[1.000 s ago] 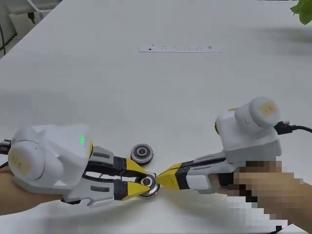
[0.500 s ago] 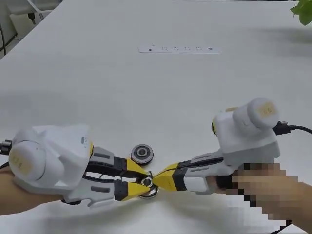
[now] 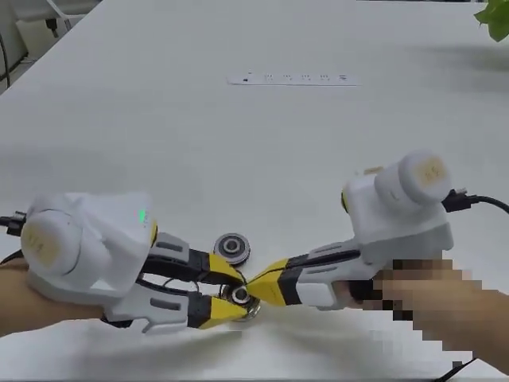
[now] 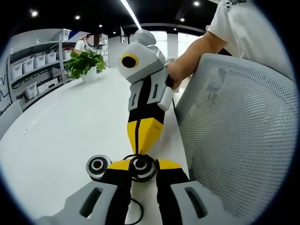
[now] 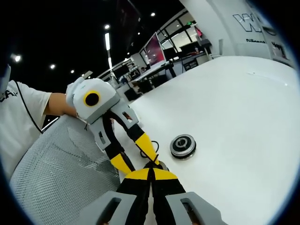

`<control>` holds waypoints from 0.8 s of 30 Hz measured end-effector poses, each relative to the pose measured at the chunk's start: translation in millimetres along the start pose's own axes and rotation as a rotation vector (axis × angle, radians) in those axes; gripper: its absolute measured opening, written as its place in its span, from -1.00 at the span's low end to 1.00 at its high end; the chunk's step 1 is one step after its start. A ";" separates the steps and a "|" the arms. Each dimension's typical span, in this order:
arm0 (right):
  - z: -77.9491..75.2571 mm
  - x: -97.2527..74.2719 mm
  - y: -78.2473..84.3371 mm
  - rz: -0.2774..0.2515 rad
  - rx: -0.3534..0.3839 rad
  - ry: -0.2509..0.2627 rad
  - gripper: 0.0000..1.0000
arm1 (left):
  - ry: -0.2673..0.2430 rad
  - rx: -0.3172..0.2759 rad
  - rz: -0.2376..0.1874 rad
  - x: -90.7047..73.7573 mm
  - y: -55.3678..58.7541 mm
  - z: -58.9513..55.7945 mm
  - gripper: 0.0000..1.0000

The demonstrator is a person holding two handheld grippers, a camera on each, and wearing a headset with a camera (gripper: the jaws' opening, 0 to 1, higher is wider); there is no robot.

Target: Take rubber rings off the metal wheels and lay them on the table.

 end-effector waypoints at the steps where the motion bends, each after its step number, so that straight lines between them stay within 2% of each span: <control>1: -0.6 -0.4 -0.1 0.002 -0.003 0.004 -1.00 | -0.001 0.001 -0.006 -1.8 -1.8 0.1 -0.71; 4: -2.5 -2.8 -2.3 -0.001 0.002 0.012 -1.00 | 0.007 0.006 -0.025 -8.3 -7.7 1.1 -0.67; 6: -3.2 -4.6 -4.4 -0.006 0.001 0.017 -1.00 | 0.007 0.011 -0.035 -13.9 -10.2 2.1 -0.54; 10: -2.4 -5.9 -9.7 -0.015 -0.002 0.020 -1.00 | -0.011 -0.035 -0.085 -27.4 -15.0 5.5 -0.18; 12: -1.0 -5.0 -12.7 -0.017 -0.008 0.019 -1.00 | -0.012 -0.028 -0.086 -34.1 -14.7 5.9 -0.07; 15: 0.1 -2.6 -16.6 -0.017 -0.014 0.013 -1.00 | -0.045 -0.004 -0.070 -43.8 -12.8 9.2 0.07; 19: 1.0 0.7 -21.5 -0.015 -0.025 0.005 -1.00 | -0.080 -0.024 -0.087 -56.9 -11.4 11.6 0.28; 24: 2.6 5.5 -27.7 -0.007 -0.041 -0.010 -1.00 | -0.150 -0.046 -0.103 -76.3 -5.4 13.6 0.50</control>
Point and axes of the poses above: the centre of the closed fingertips' face, and the gripper's own axes: x roughly forward along the fingers, z roughly to its left, y roughly out of its underside, the point moved 8 cm from there along -x, roughly backward along the fingers, and after that the axes turned 1 degree about -x, right-handed, at the moved point
